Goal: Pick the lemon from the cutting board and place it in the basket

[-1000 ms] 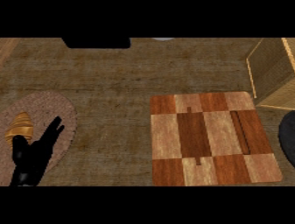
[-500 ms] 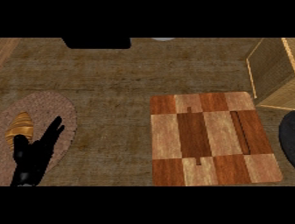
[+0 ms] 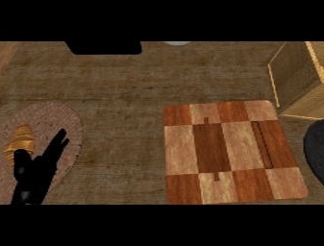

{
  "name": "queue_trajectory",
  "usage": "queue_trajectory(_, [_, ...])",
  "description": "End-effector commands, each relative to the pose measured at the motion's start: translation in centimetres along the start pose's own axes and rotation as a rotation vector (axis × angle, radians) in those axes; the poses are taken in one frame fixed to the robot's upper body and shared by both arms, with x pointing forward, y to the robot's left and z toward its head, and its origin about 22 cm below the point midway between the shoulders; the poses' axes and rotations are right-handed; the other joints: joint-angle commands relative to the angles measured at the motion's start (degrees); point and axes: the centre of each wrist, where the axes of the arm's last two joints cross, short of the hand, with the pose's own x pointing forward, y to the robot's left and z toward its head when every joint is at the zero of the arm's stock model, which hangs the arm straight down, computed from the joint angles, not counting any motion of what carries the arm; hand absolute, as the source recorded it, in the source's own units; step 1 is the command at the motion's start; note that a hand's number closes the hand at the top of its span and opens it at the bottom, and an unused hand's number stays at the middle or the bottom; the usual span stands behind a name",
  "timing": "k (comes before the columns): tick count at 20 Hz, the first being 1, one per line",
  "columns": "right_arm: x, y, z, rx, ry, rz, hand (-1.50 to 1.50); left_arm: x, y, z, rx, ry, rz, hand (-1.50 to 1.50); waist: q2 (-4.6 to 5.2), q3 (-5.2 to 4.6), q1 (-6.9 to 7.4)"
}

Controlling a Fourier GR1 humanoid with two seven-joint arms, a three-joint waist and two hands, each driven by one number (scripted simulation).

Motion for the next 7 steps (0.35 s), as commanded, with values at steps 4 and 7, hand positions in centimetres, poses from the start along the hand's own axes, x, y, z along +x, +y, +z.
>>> queue_trajectory(4, [-2.4, -6.3, -0.3, -0.119, 0.078, -0.097, -1.50, -3.1, 0.5, 0.3, 0.016, 0.148, 0.025, 0.00, 0.51, -0.85, -1.03])
queue_trajectory(7, [-4.9, -8.8, 0.3, -0.111, 0.101, -0.076, -1.50, -2.3, 0.5, 0.4, 0.003, 0.165, 0.018, 0.00, 0.48, -0.81, -1.22])
